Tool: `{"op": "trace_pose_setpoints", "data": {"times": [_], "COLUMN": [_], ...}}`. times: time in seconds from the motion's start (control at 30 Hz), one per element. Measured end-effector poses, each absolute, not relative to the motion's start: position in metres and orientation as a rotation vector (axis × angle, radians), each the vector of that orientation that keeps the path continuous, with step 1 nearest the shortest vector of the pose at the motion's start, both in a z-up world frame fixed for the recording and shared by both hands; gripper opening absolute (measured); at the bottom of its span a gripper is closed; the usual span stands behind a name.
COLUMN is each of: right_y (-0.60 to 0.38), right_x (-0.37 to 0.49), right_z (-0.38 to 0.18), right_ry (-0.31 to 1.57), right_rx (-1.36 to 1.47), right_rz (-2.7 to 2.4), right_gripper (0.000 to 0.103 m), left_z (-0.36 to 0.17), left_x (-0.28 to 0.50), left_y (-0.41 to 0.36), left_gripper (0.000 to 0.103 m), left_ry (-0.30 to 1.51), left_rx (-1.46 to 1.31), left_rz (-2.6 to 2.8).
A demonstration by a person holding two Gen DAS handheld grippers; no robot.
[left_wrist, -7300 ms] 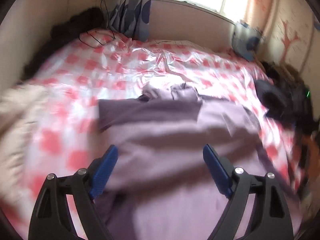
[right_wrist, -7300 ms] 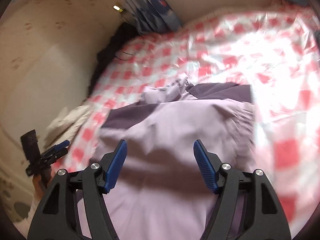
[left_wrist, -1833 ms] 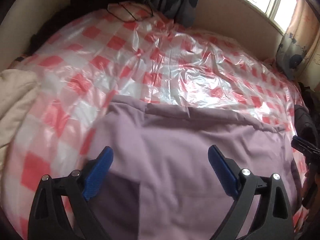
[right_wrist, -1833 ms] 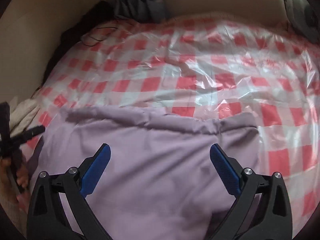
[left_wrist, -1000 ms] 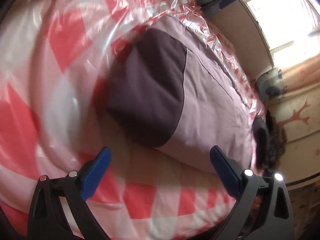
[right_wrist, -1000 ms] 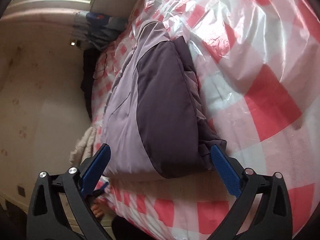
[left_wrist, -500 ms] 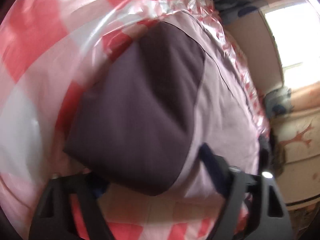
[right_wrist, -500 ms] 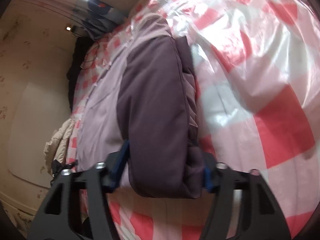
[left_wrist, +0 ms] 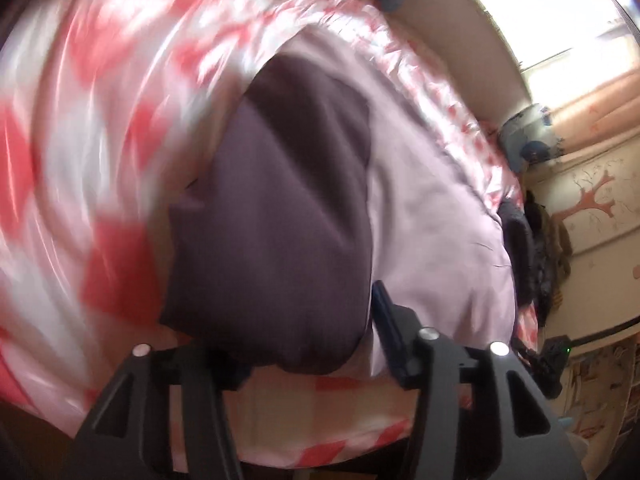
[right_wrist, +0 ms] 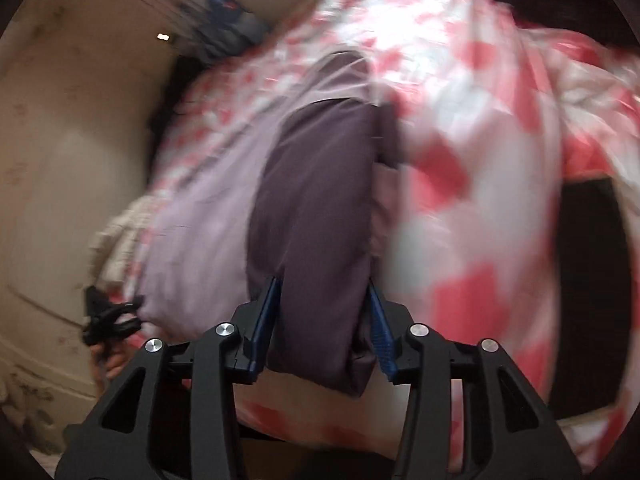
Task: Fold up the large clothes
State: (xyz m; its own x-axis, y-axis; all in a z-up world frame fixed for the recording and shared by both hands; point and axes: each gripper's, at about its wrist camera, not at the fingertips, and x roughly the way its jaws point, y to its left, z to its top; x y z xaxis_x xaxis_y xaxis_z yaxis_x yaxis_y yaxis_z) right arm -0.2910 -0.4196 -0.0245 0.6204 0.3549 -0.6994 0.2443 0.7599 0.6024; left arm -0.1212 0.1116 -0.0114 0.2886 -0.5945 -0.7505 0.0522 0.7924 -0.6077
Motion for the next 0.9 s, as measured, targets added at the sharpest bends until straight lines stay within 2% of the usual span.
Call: {"op": "trace_pose_setpoints", "data": {"times": [0.1,0.17,0.23,0.3,0.37,0.47,0.57,0.73,0.77,0.83,0.87,0.9], "right_y": [-0.423,-0.398,-0.361,-0.324,-0.290,-0.260,-0.254,-0.235,-0.228,-0.218,-0.220,-0.223], "right_x": [-0.310,-0.291,-0.243,-0.191,-0.127,-0.051,-0.003,-0.001,0.011,0.039,0.060,0.079], "right_z": [0.010,0.048,0.071,0.076,0.062,0.017,-0.050,-0.001,0.004,0.000,-0.015,-0.041], "right_ry": [0.780,0.696,0.702,0.733,0.791,0.889,1.122,0.959,0.953,0.979,1.017,1.088], "right_rx": [0.646,0.517,0.377,0.286,0.218,0.155,0.148,0.098,0.067,0.024,0.008,0.010], "right_rz": [-0.066,-0.038,0.021,0.090,0.120,0.073,0.037,0.035,0.041,0.008,-0.025,-0.035], "right_gripper": [0.044,0.061,0.068,0.071,0.071,0.071,0.074,0.076,0.081,0.085,0.093,0.097], "left_z": [-0.022,-0.022,-0.024,-0.032,-0.043,-0.044,-0.039,-0.032,-0.031,-0.032,-0.032,-0.032], "left_x": [-0.135,-0.134,-0.125,-0.112,-0.104,-0.098,-0.102,-0.104,-0.104,-0.104,-0.103,-0.102], "left_y": [0.127,0.130,0.129,0.119,0.111,0.101,0.096,0.089,0.086,0.089,0.090,0.090], "left_gripper": [0.066,0.078,0.084,0.084,0.090,0.092,0.092,0.092,0.092,0.092,0.093,0.093], "left_ry": [1.171,1.142,1.132,1.157,1.173,1.124,1.040,1.019,1.016,1.014,1.012,1.009], "left_rx": [-0.642,-0.672,-0.687,-0.703,-0.729,-0.708,-0.675,-0.621,-0.611,-0.607,-0.608,-0.609], "left_rz": [-0.449,-0.407,-0.393,-0.397,-0.401,-0.380,-0.403,-0.385,-0.384,-0.388,-0.391,-0.398]}}
